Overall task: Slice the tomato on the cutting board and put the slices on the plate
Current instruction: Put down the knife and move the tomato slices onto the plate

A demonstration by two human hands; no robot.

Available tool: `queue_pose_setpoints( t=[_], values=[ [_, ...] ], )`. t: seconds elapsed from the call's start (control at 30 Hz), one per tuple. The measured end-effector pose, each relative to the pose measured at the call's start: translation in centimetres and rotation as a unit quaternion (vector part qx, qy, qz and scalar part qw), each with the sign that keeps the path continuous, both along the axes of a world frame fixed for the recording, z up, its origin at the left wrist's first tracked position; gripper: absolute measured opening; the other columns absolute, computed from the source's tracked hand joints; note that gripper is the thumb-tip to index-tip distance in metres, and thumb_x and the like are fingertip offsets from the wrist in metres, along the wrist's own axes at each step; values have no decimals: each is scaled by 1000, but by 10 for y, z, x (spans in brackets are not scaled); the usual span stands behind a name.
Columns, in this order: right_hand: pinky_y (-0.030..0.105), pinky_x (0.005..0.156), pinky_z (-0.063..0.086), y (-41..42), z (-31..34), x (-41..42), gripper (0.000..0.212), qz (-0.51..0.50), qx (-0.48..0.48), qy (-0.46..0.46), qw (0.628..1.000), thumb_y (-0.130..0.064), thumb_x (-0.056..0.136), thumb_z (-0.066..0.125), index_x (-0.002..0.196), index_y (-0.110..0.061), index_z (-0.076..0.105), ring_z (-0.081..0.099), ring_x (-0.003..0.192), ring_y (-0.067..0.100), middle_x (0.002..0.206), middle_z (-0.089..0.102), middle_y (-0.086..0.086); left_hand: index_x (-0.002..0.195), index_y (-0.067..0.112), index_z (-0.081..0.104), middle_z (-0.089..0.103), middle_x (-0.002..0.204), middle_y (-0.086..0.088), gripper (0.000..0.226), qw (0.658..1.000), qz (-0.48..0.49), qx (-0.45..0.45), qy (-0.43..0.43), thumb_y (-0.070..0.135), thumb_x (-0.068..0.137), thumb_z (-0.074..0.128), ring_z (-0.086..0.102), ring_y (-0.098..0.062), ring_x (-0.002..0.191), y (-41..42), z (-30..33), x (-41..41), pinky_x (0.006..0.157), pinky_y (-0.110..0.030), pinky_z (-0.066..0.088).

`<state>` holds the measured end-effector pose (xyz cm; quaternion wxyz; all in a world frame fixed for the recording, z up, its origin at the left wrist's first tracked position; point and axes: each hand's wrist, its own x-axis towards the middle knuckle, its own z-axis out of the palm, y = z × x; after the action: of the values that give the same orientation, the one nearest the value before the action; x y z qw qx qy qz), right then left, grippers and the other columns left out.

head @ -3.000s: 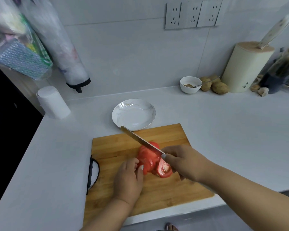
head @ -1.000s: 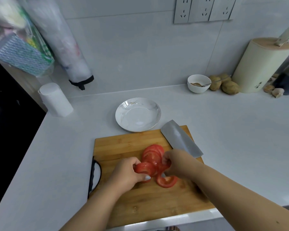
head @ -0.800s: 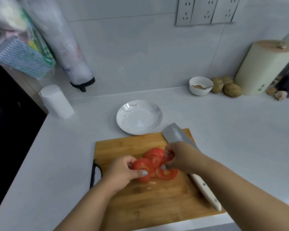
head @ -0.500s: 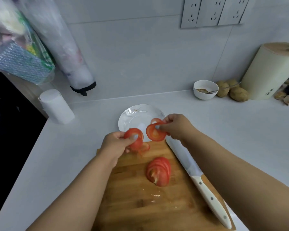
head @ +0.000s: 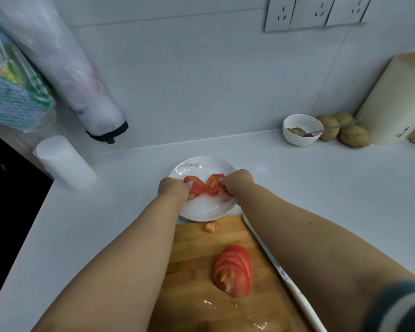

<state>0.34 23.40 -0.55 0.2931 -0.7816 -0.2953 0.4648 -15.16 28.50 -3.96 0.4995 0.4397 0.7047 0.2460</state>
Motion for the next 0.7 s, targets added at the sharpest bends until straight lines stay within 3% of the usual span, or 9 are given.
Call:
queue_pose_setpoints(
  t=[0.07,0.13,0.23,0.27,0.33,0.43,0.5,0.53,0.7],
  values=[
    [28,60,50,-1,3,0,27,43,-9,-16,999,-5,92,58,67,-11,49,54,60,19,66,52,4,105,1,64,68,102,-15,40,976,-85,28,198,33,82,66,64,-29,93,0,2,-1,80,-31,51],
    [24,58,44,-2,6,-1,25,107,-36,-111,987,-12,96,54,71,-9,48,58,67,20,64,50,2,107,2,62,66,108,-14,43,948,-137,65,281,38,82,66,61,-31,99,-7,11,0,81,-32,46],
    [25,61,42,-4,3,2,10,130,9,-216,968,-16,90,57,90,-6,61,65,91,25,88,64,6,113,9,61,61,115,-11,39,939,-141,123,289,35,84,64,57,-30,103,-30,33,1,77,-31,43],
    [28,65,45,-8,2,4,16,130,27,-247,960,-15,87,59,99,-6,64,65,94,26,97,66,8,109,12,63,62,111,-9,33,940,-128,150,277,33,84,64,58,-28,98,-42,39,-1,73,-29,42],
    [31,66,49,-26,7,7,16,140,47,-258,955,-13,84,59,94,-4,67,65,85,26,92,68,9,97,18,65,64,99,-3,17,948,-92,177,249,27,83,61,55,-21,83,-69,42,-9,67,-27,38],
    [29,64,46,-58,9,7,15,229,-1,-247,942,-10,85,53,70,-7,55,58,75,26,72,58,8,87,24,63,63,86,7,8,958,-100,127,238,27,82,58,54,-15,75,-112,28,-18,64,-26,43],
    [31,73,49,-73,5,3,16,290,-39,-234,927,-11,90,48,77,-9,58,59,81,27,74,57,7,87,27,63,64,85,8,11,964,-115,74,228,33,78,60,58,-16,76,-129,12,-16,66,-29,51],
    [29,70,48,-77,0,0,16,296,-44,-215,929,-11,91,48,79,-9,59,58,81,27,72,56,6,90,28,63,64,87,8,16,964,-109,66,233,36,76,63,59,-17,79,-133,6,-13,68,-30,53],
    [20,40,38,-80,-13,-14,17,140,-81,34,986,-6,88,54,72,-11,58,45,45,13,61,50,3,94,28,66,61,98,4,35,944,-63,107,306,52,69,72,57,-22,95,-132,-3,8,80,-37,49]
  ],
)
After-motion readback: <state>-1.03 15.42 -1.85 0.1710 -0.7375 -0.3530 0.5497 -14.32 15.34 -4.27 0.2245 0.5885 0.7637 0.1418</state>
